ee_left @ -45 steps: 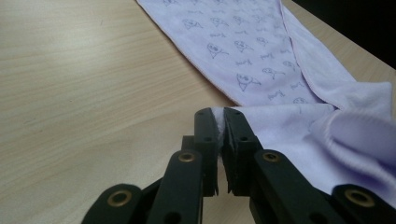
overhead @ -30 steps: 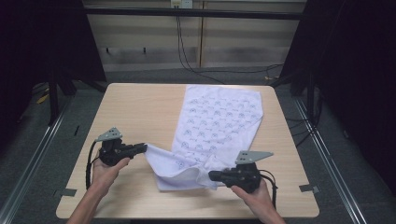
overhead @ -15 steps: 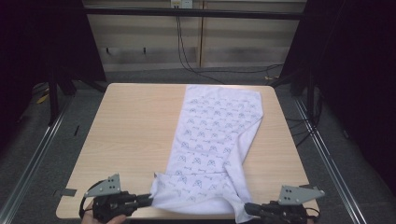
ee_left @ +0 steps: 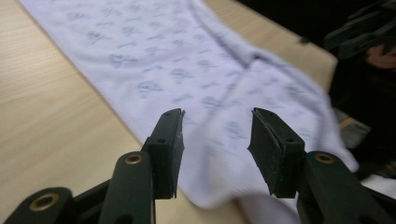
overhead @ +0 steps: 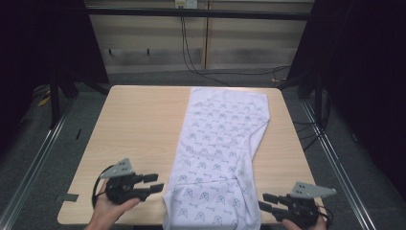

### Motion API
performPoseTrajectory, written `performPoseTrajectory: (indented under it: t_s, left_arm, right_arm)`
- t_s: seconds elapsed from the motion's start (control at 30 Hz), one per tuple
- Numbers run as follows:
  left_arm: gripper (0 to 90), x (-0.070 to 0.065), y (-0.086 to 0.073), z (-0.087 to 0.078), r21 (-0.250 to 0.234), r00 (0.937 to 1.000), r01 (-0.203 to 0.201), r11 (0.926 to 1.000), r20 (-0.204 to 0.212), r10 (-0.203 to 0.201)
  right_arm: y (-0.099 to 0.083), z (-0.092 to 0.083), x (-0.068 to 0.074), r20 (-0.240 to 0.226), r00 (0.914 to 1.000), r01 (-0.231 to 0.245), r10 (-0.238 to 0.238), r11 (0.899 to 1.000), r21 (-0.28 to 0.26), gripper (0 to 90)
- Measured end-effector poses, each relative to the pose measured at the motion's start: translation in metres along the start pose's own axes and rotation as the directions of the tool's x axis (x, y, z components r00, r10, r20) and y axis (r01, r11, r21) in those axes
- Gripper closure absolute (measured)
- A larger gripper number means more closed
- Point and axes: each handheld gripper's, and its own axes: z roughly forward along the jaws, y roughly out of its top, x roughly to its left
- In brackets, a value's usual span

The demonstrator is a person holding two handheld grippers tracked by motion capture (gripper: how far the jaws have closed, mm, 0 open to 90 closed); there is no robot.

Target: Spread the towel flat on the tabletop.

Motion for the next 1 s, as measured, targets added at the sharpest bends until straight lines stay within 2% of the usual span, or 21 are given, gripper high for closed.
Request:
performPoseTrajectory:
  t_s: [0.03,0.07,0.1,0.17,0.2,0.27,0.3,0.33,0.37,0.4,0.47,0.5,0.57,0.6,0.63,0.7,0.77,0.87,0.9,0.93,1.0]
  left_arm:
    - [54.1,0.01,0.003,0.014,0.035,0.9999,0.014,0.9993,0.002,-0.014]
    - [54.3,0.01,0.003,0.014,0.035,0.9999,0.014,0.9993,0.002,-0.014]
    - [54.4,0.021,0.007,0.036,0.094,0.9991,-0.016,0.9954,-0.037,0.02]
    - [56.3,0.026,0.008,0.044,0.121,0.9992,-0.012,0.9925,-0.037,0.017]
    - [57.7,0.034,0.011,0.064,0.186,0.9962,-0.052,0.9811,-0.059,0.065]
    - [60.1,0.036,0.011,0.07,0.198,0.9952,-0.063,0.9782,-0.061,0.076]
    - [60.1,0.041,0.01,0.077,0.187,0.9977,-0.035,0.9817,-0.05,0.045]
    - [63.0,0.043,0.008,0.083,0.196,0.9988,-0.028,0.9802,-0.034,0.035]
    - [63.6,0.041,0.007,0.085,0.207,0.9982,-0.046,0.9772,-0.027,0.053]
    - [63.9,0.038,0.003,0.087,0.205,0.9958,-0.076,0.9758,-0.035,0.084]
    - [62.7,0.036,0.002,0.086,0.211,0.9951,-0.086,0.9736,-0.029,0.094]
    - [62.8,0.033,0.0,0.086,0.204,0.9923,-0.105,0.9734,-0.044,0.116]
    - [67.9,0.029,-0.003,0.086,0.205,0.9807,-0.155,0.9665,-0.086,0.176]
    - [71.4,0.026,-0.003,0.086,0.216,0.9731,-0.174,0.9607,-0.111,0.201]
    - [74.0,0.026,-0.003,0.086,0.216,0.9731,-0.174,0.9607,-0.111,0.201]
    - [83.0,0.019,-0.005,0.085,0.227,0.9639,-0.198,0.9537,-0.132,0.231]
    - [86.7,0.017,-0.005,0.084,0.236,0.958,-0.209,0.949,-0.146,0.247]
    - [87.5,0.021,-0.007,0.078,0.238,0.9675,-0.177,0.9551,-0.137,0.213]
    - [87.5,0.021,-0.007,0.078,0.238,0.9675,-0.177,0.9551,-0.137,0.213]
    - [87.5,0.025,-0.011,0.07,0.229,0.9725,-0.143,0.9629,-0.148,0.18]
    - [87.5,0.026,-0.013,0.065,0.228,0.9713,-0.14,0.9635,-0.157,0.178]
  right_arm:
    - [0.002,0.006,-0.006,0.013,0.9999,0.0,0.0,1.0,-0.001,62.4]
    - [0.007,0.017,-0.016,0.043,0.999,-0.011,0.01,1.0,0.015,60.0]
    - [0.012,0.027,-0.023,0.067,0.9975,-0.026,0.024,0.999,0.031,59.7]
    - [0.019,0.043,-0.035,0.071,0.9973,-0.023,0.02,0.998,0.053,60.8]
    - [0.024,0.054,-0.041,0.105,0.9943,-0.025,0.017,0.997,0.071,60.8]
    - [0.03,0.068,-0.049,0.152,0.9884,-0.013,-0.005,0.993,0.114,60.8]
    - [0.03,0.068,-0.049,0.152,0.9884,-0.013,-0.005,0.993,0.114,60.8]
    - [0.033,0.075,-0.053,0.172,0.9851,-0.017,-0.004,0.993,0.118,59.2]
    - [0.035,0.081,-0.055,0.162,0.9869,-0.019,-0.004,0.991,0.135,57.3]
    - [0.035,0.086,-0.054,0.194,0.9809,-0.018,-0.013,0.987,0.158,54.1]
    - [0.033,0.092,-0.054,0.204,0.9782,-0.003,-0.038,0.981,0.196,52.5]
    - [0.032,0.093,-0.053,0.211,0.9765,0.002,-0.046,0.979,0.203,51.8]
    - [0.031,0.096,-0.051,0.232,0.9705,0.017,-0.067,0.977,0.215,53.4]
    - [0.03,0.096,-0.051,0.236,0.9683,0.031,-0.082,0.976,0.214,60.3]
    - [0.03,0.096,-0.049,0.217,0.9711,0.051,-0.099,0.975,0.216,71.2]
    - [0.03,0.097,-0.044,0.211,0.9696,0.077,-0.124,0.974,0.215,84.0]
    - [0.03,0.098,-0.042,0.208,0.9695,0.082,-0.13,0.971,0.224,88.1]
    - [0.03,0.088,-0.044,0.201,0.9756,0.046,-0.088,0.978,0.202,88.8]
    - [0.03,0.088,-0.044,0.201,0.9756,0.046,-0.088,0.978,0.202,88.8]
    - [0.029,0.071,-0.046,0.212,0.9755,0.026,-0.061,0.986,0.165,88.9]
    - [0.028,0.062,-0.048,0.219,0.9743,0.019,-0.052,0.988,0.15,88.9]
